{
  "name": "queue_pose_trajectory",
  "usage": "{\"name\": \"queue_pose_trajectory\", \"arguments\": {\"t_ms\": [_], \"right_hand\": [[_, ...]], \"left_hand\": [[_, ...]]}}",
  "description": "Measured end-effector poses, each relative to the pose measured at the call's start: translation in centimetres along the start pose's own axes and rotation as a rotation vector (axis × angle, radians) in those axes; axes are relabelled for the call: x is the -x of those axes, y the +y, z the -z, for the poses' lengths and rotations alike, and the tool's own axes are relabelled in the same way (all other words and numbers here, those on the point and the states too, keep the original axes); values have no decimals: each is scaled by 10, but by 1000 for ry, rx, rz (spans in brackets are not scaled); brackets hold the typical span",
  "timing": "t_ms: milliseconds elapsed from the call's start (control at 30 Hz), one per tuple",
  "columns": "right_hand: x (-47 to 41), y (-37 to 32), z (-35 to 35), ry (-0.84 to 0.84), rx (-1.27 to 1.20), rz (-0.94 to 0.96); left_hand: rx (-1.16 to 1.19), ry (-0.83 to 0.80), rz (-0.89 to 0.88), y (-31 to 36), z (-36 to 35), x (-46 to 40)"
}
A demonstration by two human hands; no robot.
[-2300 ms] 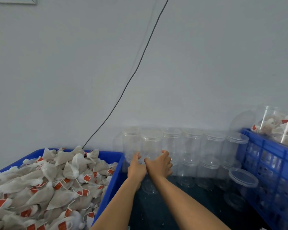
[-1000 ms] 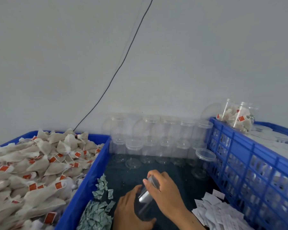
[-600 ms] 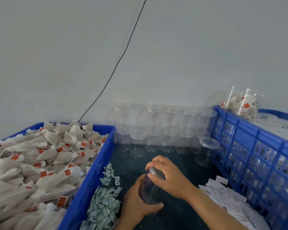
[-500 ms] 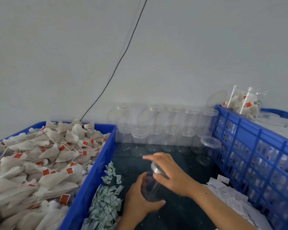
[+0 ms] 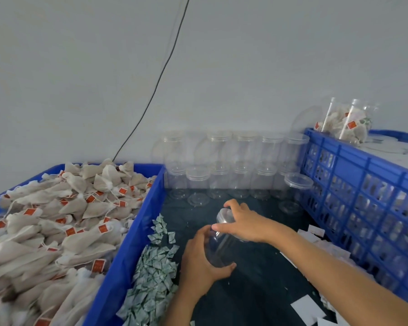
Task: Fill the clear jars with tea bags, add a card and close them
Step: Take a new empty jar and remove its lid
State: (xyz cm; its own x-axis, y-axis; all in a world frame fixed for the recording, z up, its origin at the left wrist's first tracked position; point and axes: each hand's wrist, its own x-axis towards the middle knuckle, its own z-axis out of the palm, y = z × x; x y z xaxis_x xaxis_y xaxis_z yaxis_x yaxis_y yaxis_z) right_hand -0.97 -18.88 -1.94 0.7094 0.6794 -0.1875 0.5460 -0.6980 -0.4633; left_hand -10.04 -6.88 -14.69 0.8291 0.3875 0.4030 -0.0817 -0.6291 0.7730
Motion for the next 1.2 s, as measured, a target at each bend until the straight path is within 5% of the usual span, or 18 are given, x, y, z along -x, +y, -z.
{"name": "queue_pose_trajectory", "arguments": {"t_ms": [133, 333, 533, 633, 800, 900, 1200], "right_hand": [[10, 6, 23, -208, -226, 179], [2, 2, 6, -27, -57, -93], [15, 11, 37, -232, -132, 349], [18, 18, 46, -287, -240, 419], [11, 9, 23, -108, -132, 33], [7, 8, 16, 15, -16, 47], [11, 39, 37, -167, -478, 394]], "left_hand": [[-31, 0, -25, 0, 3, 0], [-59, 17, -69, 2, 3, -1], [329, -194, 63, -2, 12, -5], [437, -289, 96, -1, 14, -4], [82, -14, -24, 4, 12, 0], [-6, 6, -62, 3, 15, 0], [555, -358, 160, 13, 23, 1]]}}
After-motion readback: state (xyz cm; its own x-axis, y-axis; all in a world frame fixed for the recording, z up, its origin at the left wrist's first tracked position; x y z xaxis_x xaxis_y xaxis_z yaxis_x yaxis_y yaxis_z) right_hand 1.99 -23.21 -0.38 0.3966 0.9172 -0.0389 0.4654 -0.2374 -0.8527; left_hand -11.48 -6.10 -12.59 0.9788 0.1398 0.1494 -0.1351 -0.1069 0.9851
